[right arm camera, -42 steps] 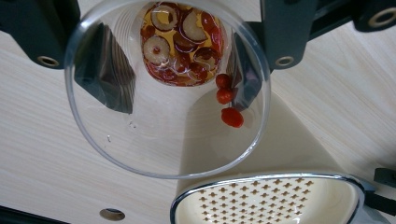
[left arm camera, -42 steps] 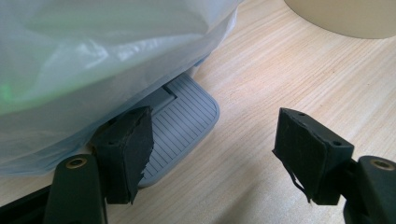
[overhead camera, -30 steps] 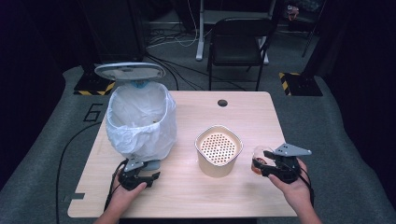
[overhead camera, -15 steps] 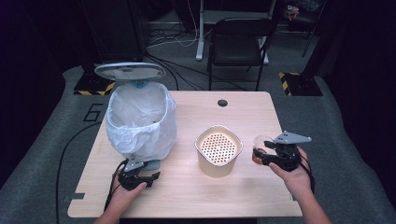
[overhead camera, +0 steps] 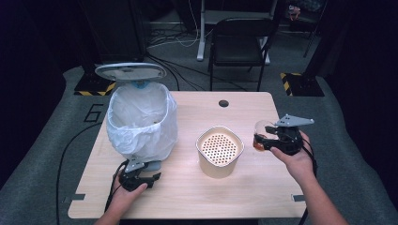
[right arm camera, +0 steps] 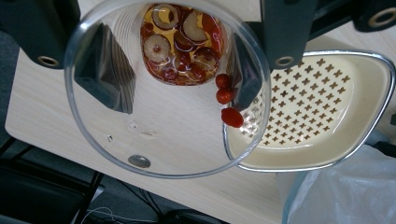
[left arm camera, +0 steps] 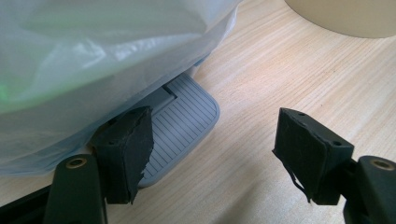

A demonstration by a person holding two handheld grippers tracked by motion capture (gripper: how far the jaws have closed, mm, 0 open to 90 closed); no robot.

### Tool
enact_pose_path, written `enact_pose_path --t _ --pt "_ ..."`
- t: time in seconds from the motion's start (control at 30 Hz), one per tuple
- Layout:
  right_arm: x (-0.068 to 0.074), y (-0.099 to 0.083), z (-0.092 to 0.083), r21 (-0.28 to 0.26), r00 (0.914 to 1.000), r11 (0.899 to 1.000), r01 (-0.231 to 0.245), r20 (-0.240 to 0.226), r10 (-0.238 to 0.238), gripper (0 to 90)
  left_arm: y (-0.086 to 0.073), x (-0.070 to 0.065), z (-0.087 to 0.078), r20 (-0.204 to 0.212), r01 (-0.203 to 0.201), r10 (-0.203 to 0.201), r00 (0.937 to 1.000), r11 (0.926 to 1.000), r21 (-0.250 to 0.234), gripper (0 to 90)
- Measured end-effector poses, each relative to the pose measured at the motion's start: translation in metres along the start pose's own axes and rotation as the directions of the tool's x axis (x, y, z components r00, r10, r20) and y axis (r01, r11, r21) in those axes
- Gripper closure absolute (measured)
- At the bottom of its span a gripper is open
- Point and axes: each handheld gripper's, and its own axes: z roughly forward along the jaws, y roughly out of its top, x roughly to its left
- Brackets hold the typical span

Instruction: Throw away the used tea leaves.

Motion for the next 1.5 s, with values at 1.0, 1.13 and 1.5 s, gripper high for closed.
enact_pose_path --t 1.0,1.13,1.5 --pt "0.032 0.047 0.028 0.009 0.9653 0.966 0.259 0.027 -0.260 43.4 0.000 0.000 0.000 0.006 0.001 -0.001 1.0000 1.0000 0.005 28.0" --pt "0.040 0.050 0.033 0.024 0.9374 0.939 0.344 0.046 -0.345 43.5 0.000 0.000 0.000 0.006 0.002 -0.002 1.0000 1.0000 0.005 28.0" --pt "0.053 0.051 0.046 0.031 0.8968 0.898 0.440 0.041 -0.440 43.6 0.000 0.000 0.000 0.005 0.002 -0.002 1.0000 1.0000 0.005 28.0"
